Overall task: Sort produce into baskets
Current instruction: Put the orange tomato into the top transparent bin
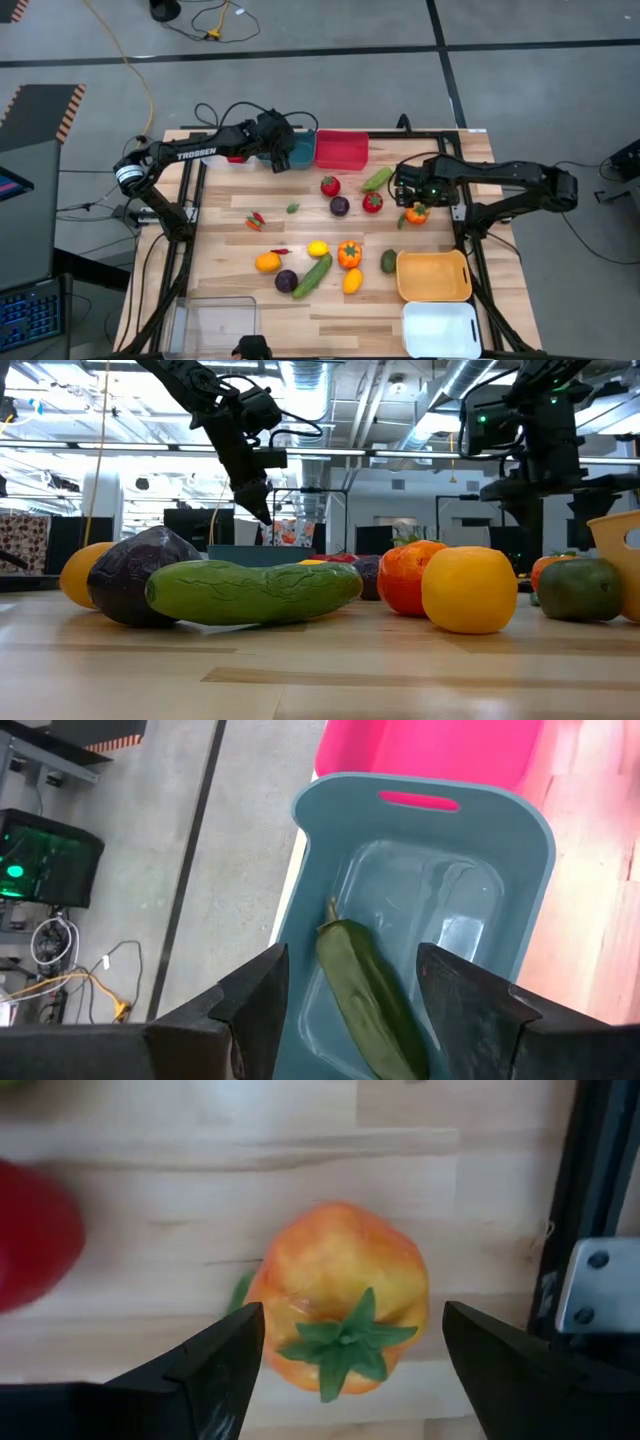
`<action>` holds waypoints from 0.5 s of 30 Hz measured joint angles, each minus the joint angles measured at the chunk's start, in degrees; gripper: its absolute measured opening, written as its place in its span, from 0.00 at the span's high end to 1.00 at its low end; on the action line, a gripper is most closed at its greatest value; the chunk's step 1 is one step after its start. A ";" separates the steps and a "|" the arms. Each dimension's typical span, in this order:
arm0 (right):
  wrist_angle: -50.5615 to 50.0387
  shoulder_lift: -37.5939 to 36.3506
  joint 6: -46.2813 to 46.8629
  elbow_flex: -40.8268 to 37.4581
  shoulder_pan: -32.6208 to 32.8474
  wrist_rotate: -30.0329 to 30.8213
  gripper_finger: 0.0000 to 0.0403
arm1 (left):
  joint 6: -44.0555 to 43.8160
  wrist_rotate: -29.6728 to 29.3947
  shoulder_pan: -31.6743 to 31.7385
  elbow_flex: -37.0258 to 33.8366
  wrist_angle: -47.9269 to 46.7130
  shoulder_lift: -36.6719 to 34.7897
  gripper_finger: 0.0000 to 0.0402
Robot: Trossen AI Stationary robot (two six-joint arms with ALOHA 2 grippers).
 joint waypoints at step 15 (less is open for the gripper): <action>1.41 -0.02 1.64 -0.67 -0.02 -0.01 0.18 | -0.01 -0.09 -0.01 0.00 0.00 0.00 0.48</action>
